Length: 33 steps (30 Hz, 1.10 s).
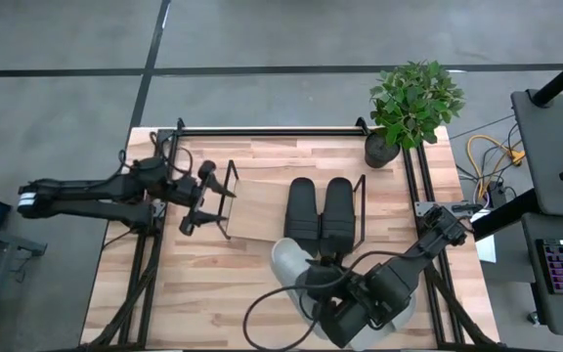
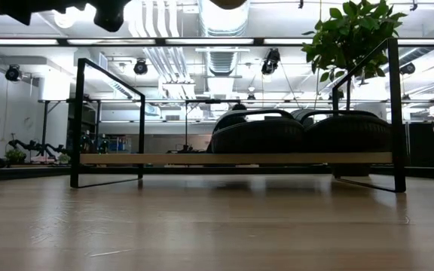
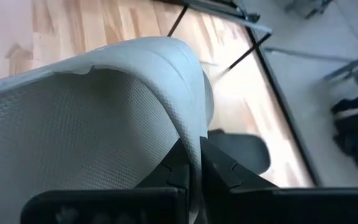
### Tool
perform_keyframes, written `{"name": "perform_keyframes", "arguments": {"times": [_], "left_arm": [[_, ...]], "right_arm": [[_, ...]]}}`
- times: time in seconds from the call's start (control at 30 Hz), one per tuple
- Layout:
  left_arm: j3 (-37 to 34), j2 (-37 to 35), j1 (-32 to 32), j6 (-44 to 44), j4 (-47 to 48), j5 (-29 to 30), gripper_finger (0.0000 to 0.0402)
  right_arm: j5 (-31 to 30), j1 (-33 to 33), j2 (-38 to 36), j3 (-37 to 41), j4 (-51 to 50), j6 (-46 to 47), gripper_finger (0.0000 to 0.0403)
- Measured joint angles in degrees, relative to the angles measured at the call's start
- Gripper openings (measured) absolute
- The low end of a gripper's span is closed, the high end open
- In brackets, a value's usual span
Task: Pick and place slides into the shelf
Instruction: Put the left gray slides on the shelf
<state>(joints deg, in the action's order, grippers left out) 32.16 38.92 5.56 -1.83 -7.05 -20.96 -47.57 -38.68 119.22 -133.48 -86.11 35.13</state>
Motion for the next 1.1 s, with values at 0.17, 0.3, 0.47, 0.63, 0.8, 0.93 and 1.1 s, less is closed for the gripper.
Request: {"name": "perform_keyframes", "arguments": {"times": [0.17, 0.3, 0.47, 0.63, 0.8, 0.93, 1.1], "left_arm": [[0.0, 3.7, 0.0, 0.0, -3.2, -4.8, 0.0270], [0.1, 7.9, 0.0, 1.0, -12.0, -9.1, 0.0270], [0.9, 14.0, 0.0, 8.2, -23.4, -12.2, 0.0270], [1.0, 18.4, -0.2, -11.4, -27.2, -12.9, 0.0270], [0.9, 23.5, -1.0, -19.8, -30.3, -12.8, 0.0270], [1.8, 25.6, -1.2, -18.0, -34.1, -12.8, 0.0270], [2.0, 23.6, -1.2, -11.6, -34.1, -6.1, 0.0270]], "right_arm": [[-2.1, 0.1, 0.0, -0.6, 0.7, -3.0, 0.0011], [-2.1, 0.4, 0.0, -0.7, 1.9, -6.0, 0.0011], [-2.1, 0.5, 0.0, -0.7, 2.4, -8.6, 0.0011], [-2.0, 0.5, 0.0, -0.7, 3.6, -8.9, 0.0011], [-2.1, 0.5, 0.0, -0.7, 6.4, -8.8, 0.0011], [-2.1, 0.5, 0.0, -0.7, 6.3, -8.5, 0.0011], [-2.6, 0.5, 0.0, -0.7, 4.4, -7.7, 0.0011]]}}
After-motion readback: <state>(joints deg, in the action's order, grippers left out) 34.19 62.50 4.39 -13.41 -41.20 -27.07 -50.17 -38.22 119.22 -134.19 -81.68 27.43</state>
